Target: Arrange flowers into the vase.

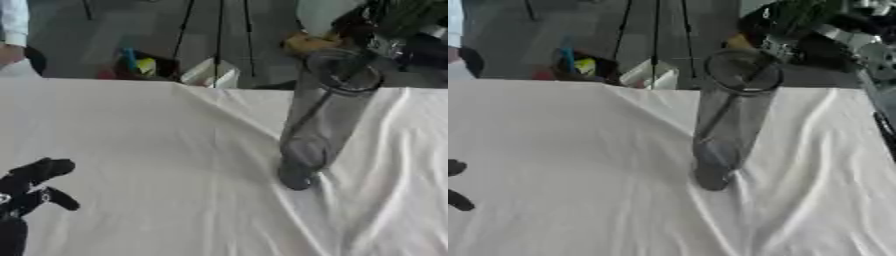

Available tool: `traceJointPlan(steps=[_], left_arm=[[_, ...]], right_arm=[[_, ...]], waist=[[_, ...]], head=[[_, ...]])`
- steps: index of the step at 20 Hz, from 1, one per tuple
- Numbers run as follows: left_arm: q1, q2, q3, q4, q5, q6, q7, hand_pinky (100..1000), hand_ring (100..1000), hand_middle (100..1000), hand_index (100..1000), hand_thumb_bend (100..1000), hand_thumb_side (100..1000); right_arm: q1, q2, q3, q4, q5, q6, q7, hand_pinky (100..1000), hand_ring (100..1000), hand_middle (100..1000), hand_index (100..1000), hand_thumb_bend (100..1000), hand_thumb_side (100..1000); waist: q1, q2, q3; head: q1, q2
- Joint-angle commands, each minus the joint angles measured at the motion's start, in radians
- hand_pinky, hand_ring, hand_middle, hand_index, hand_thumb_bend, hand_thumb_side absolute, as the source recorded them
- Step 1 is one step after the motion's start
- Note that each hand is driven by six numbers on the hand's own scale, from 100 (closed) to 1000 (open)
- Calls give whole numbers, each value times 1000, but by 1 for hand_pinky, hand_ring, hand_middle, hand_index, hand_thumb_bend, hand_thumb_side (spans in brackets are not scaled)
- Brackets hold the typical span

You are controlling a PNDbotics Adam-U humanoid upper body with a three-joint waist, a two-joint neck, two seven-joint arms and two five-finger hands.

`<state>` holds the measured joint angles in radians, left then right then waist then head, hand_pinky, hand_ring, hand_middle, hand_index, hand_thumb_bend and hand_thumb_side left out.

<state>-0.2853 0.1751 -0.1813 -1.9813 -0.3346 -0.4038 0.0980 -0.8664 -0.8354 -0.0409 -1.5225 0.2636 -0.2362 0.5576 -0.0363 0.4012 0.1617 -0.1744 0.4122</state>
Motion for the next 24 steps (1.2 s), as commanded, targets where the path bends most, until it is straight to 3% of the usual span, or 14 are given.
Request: traceJointPlan(steps=[1, 5, 14, 24], left_arm=[[-6, 7, 0, -19, 0, 1, -1, 478, 798, 751, 895, 100, 1000], [-7, 7, 0, -19, 0, 0, -1, 478, 798, 751, 895, 100, 1000], [-8, 5, -2, -19, 1, -1, -2, 477, 799, 752, 895, 100, 1000], [-8, 4, 0, -19, -1, 0, -1, 476, 800, 753, 895, 100, 1000]], right_arm=[[-5, -47, -20, -1, 4, -11, 13, 878, 784, 785, 886, 260, 1000], [6, -52, -26, 3, 5, -25, 21, 879, 793, 794, 904, 344, 1000], [25, -58, -40, 7, -2, -38, 5, 882, 797, 797, 954, 430, 1000], [40, -58, -60, 26, -11, -40, 0, 886, 794, 794, 952, 448, 1000]], waist=[[-2, -8, 1], [-1, -7, 3], [3, -7, 5], [5, -4, -2]], head=[[4, -14], [6, -16], [6, -20], [9, -23]])
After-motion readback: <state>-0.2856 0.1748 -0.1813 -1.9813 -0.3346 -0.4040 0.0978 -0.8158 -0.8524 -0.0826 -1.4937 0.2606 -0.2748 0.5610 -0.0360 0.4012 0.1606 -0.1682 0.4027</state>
